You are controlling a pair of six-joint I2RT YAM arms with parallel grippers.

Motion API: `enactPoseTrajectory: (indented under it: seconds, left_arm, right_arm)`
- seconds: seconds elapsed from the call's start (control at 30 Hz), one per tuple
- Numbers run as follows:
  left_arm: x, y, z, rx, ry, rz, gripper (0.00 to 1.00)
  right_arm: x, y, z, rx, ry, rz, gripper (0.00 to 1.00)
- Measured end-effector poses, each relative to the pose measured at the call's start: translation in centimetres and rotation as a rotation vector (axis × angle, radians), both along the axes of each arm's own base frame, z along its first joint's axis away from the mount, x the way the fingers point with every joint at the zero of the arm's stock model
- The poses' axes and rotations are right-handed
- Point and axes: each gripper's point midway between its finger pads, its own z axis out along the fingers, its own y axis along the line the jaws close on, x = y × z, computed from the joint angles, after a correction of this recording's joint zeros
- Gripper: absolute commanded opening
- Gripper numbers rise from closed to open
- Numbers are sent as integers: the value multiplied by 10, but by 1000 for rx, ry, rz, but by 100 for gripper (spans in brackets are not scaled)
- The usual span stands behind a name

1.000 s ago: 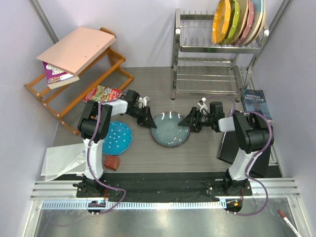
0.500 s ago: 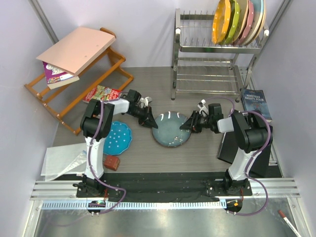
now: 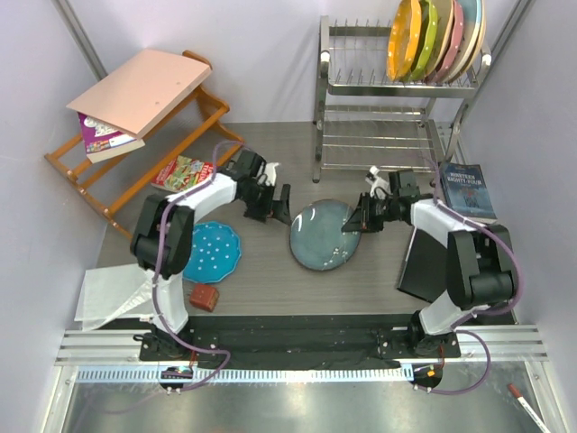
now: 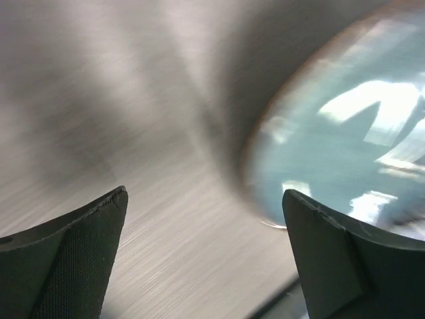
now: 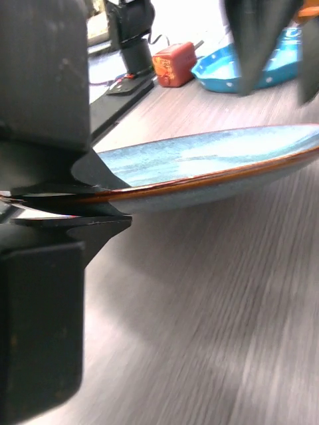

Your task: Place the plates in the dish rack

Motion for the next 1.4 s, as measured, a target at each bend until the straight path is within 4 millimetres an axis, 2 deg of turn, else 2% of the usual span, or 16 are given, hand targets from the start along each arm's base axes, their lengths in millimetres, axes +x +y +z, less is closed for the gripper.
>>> enactPoseTrajectory:
  seconds: [0.1, 0.17, 0.3, 0.4, 0.43, 0.47, 0.5, 0.53, 0.6, 0.7, 0.8, 0.9, 1.0, 1.2, 1.33, 1.4]
  left_arm:
    - [21, 37, 24, 156, -172, 60, 100]
    - [32, 60, 51, 233, -288, 107, 99]
    - [53, 104, 131, 365, -550, 233, 100]
    - [59, 122, 166, 416, -655, 307, 100]
    - [59, 125, 169, 425, -665, 316, 99]
    - [59, 126, 169, 431, -664, 319, 100]
    - [58, 126, 166, 435, -657, 316, 99]
    - [57, 126, 161, 439, -644, 311, 100]
    - [54, 125, 151, 442, -616, 303, 99]
    - [53, 123, 143, 445, -593, 311, 99]
    - [55, 122, 135, 461, -576, 327, 100]
    - [56, 120, 124, 474, -552, 327, 100]
    - [55, 117, 122, 472, -545, 332, 100]
    - [54, 113, 122, 468, -550, 334, 99]
    - [52, 114, 119, 471, -550, 340, 99]
    - [52, 115, 118, 470, -547, 352, 100]
  right_arm:
    - [3, -9, 35, -49, -60, 41, 1]
    - [9, -12, 73, -77, -151, 75, 1]
    - [26, -17, 170, -119, -405, 116, 1]
    - [49, -23, 274, -175, -677, 94, 1]
    - [56, -25, 313, -192, -782, 69, 1]
    - [64, -30, 369, -211, -930, 20, 1]
    - [65, -31, 383, -214, -973, 6, 1]
    - [67, -36, 426, -221, -1089, -52, 1]
    - [67, -45, 482, -216, -1239, -159, 1]
    - [69, -62, 538, -216, -1385, -347, 1]
    - [85, -74, 565, -240, -1441, -523, 1]
    - [114, -77, 577, -317, -1476, -706, 1]
    - [143, -68, 563, -437, -1477, -819, 1]
    - [194, -44, 522, -650, -1447, -847, 1]
    - [219, -46, 504, -785, -1426, -854, 1]
    - [224, -50, 498, -836, -1413, -855, 1]
